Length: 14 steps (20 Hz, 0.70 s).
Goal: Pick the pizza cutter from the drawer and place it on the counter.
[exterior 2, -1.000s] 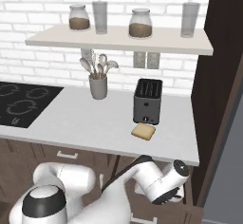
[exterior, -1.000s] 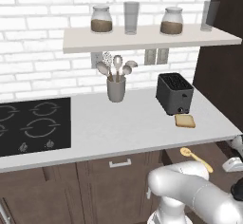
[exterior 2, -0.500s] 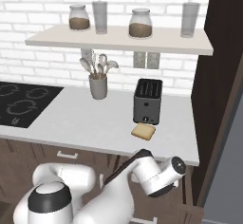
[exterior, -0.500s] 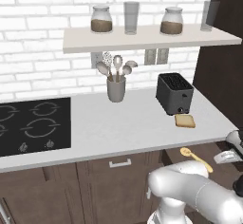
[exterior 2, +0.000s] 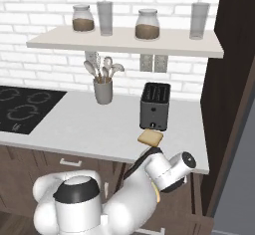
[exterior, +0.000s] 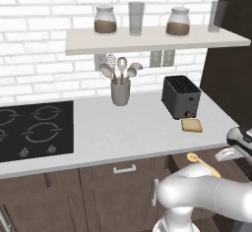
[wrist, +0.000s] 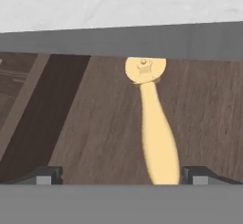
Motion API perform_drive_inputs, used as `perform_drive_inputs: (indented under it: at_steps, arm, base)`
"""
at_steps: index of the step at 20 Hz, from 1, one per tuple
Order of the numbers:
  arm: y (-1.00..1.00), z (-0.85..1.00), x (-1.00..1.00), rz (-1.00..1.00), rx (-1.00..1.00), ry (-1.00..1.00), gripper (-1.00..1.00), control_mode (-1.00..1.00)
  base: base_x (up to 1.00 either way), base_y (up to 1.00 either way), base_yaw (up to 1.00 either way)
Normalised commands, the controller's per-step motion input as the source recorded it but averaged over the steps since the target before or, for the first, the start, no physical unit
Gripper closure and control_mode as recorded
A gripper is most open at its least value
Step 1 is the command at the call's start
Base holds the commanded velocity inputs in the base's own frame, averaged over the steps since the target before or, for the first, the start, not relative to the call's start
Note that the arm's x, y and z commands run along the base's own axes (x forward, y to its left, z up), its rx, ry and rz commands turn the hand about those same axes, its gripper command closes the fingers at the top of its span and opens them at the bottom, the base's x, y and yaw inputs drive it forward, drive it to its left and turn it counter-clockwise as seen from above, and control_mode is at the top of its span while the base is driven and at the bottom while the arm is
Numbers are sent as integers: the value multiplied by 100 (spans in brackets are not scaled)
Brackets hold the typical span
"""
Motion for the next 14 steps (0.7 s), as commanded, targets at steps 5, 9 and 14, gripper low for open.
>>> perform_drive_inputs:
  at_steps: [5, 9, 14]
  arm:
    - [0, -43, 11, 0, 0, 0, -100, -100]
    - [0, -45, 18, 1, 0, 0, -100, -100]
    - [0, -40, 13, 0, -2, 1, -100, -100]
  base:
    - [0, 0, 0]
    - [0, 0, 0]
    - [0, 0, 0]
